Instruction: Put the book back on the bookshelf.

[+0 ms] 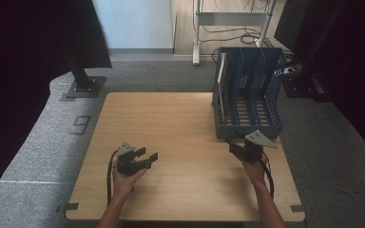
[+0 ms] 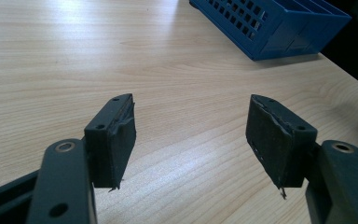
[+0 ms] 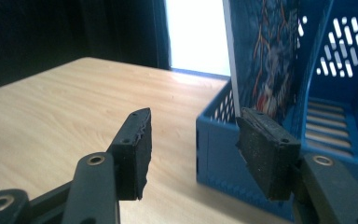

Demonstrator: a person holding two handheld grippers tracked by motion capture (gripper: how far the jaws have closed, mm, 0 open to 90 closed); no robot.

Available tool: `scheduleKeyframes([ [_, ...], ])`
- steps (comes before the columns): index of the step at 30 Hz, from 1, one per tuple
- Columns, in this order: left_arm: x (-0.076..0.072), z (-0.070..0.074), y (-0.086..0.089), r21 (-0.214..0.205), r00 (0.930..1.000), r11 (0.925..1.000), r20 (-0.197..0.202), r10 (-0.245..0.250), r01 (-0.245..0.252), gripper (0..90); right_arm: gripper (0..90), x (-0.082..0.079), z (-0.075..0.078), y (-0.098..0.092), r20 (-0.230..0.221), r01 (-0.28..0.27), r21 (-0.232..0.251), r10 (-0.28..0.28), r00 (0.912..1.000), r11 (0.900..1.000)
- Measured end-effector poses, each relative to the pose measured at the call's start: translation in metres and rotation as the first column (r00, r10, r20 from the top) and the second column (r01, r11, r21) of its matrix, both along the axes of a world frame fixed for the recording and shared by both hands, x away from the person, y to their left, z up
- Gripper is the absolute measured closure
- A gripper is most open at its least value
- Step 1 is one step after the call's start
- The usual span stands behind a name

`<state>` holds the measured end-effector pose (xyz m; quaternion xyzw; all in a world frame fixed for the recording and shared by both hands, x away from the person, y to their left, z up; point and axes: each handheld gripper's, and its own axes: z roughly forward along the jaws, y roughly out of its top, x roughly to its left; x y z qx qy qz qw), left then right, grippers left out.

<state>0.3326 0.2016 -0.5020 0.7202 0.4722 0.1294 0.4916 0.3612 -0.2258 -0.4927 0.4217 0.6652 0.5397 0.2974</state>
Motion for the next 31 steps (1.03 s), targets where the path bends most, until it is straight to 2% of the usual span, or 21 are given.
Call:
scheduleKeyframes([
  [8, 0.0, -0.001, 0.0, 0.003, 1.0, 1.0, -0.003, 0.002, -0.002, 33.4, 43.9, -0.011, -0.018, -0.011, -0.047, 0.006, -0.027, -0.007, 0.9989, 0.9996],
  [12, 0.001, -0.002, -0.002, 0.01, 1.0, 0.9999, -0.007, -0.003, 0.003, 33.4, 43.5, -0.014, -0.028, -0.016, -0.085, 0.015, -0.043, -0.018, 0.9962, 0.9989],
  [15, 0.0, -0.002, -0.002, 0.013, 1.0, 0.9999, -0.007, -0.004, 0.004, 33.3, 43.2, -0.016, -0.034, -0.021, -0.1, 0.018, -0.033, -0.021, 0.9948, 0.9993],
  [23, -0.001, -0.002, -0.003, 0.016, 1.0, 0.9999, -0.007, -0.007, 0.007, 33.3, 42.5, -0.015, -0.04, -0.024, -0.121, 0.017, -0.04, -0.022, 0.9924, 0.999],
  [26, -0.001, -0.001, -0.002, 0.012, 1.0, 0.9999, -0.004, -0.006, 0.006, 33.2, 41.6, -0.015, -0.042, -0.022, -0.131, 0.007, -0.055, -0.014, 0.9913, 0.9984],
  [31, -0.001, -0.001, -0.001, 0.009, 1.0, 1.0, -0.003, -0.003, 0.003, 33.2, 38.1, -0.012, -0.05, -0.015, -0.191, -0.027, -0.114, 0.005, 0.9816, 0.9931],
])
